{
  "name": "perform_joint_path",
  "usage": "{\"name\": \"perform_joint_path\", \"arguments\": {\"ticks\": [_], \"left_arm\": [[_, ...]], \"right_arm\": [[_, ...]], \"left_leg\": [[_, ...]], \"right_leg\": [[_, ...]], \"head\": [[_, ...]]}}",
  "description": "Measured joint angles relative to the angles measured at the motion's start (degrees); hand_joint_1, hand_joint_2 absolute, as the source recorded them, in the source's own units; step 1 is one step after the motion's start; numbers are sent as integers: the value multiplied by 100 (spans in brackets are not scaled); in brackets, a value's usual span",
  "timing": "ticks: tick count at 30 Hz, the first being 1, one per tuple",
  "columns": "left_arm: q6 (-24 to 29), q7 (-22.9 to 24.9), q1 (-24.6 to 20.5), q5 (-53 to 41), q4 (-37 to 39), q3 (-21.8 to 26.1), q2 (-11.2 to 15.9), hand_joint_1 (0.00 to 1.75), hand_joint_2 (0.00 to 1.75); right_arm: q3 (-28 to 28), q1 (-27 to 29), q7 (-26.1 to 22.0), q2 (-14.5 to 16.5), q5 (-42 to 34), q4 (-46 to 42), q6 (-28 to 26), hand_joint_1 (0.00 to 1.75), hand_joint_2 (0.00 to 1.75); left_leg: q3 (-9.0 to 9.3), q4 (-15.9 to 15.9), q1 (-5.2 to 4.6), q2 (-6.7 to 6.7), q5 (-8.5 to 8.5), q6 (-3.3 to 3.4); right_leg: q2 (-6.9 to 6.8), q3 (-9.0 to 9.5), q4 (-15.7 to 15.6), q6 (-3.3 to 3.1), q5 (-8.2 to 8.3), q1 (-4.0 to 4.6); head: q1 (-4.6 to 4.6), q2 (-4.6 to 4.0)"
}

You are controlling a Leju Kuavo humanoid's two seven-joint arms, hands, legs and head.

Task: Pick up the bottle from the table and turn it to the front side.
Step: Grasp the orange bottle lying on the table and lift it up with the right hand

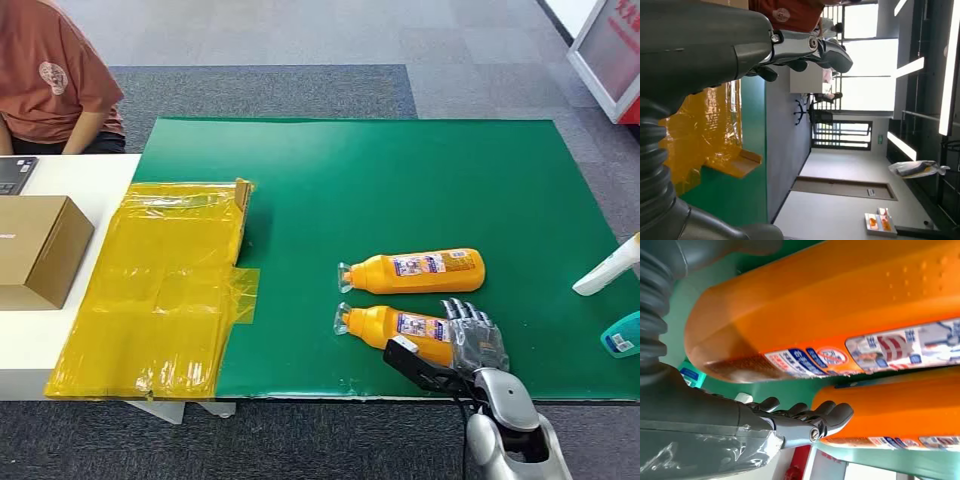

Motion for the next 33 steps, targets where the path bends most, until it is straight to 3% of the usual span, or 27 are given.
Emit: {"name": "perform_joint_path", "arguments": {"ticks": [1, 2, 4, 27, 30, 33], "left_arm": [[9, -23, 38, -1, -4, -39, 0, 0, 175], [19, -41, 64, -2, -8, -64, 0, 0, 175], [50, -92, 143, -2, -27, -135, 0, 0, 175], [326, -125, 355, 222, -187, -125, 0, 0, 175], [213, -150, 362, 239, -204, -109, 0, 0, 175], [-101, -120, 280, 271, -189, -42, 0, 0, 175]], "right_arm": [[0, -2, 19, -3, 45, 35, 3, 60, 175], [0, -6, 25, -5, 79, 55, 8, 89, 175], [0, -23, 38, -10, 176, 113, 24, 175, 175], [190, -80, -122, -11, 191, 114, 40, 175, 175], [192, -66, -510, -14, -755, 55, 19, 175, 175], [184, -6, -1129, -45, -2761, -63, 56, 175, 175]], "left_leg": [[0, 0, 0, 0, 0, 0], [0, 0, 0, 0, 0, 0], [0, 0, 1, 0, -1, 0], [4, -1, 4, 0, -1, -1], [5, -1, 4, 0, -1, -1], [5, -1, 5, -1, 0, -1]], "right_leg": [[0, 0, 0, -1, -1, 0], [0, 0, 0, -1, -1, 0], [0, 1, 0, -2, -2, 0], [0, 7, 1, -2, -2, 2], [0, 6, 1, -3, -1, 2], [-2, 5, 1, -3, -1, 2]], "head": [[0, 0], [0, 0], [1, 0], [1, 0], [1, 0], [1, 0]]}}
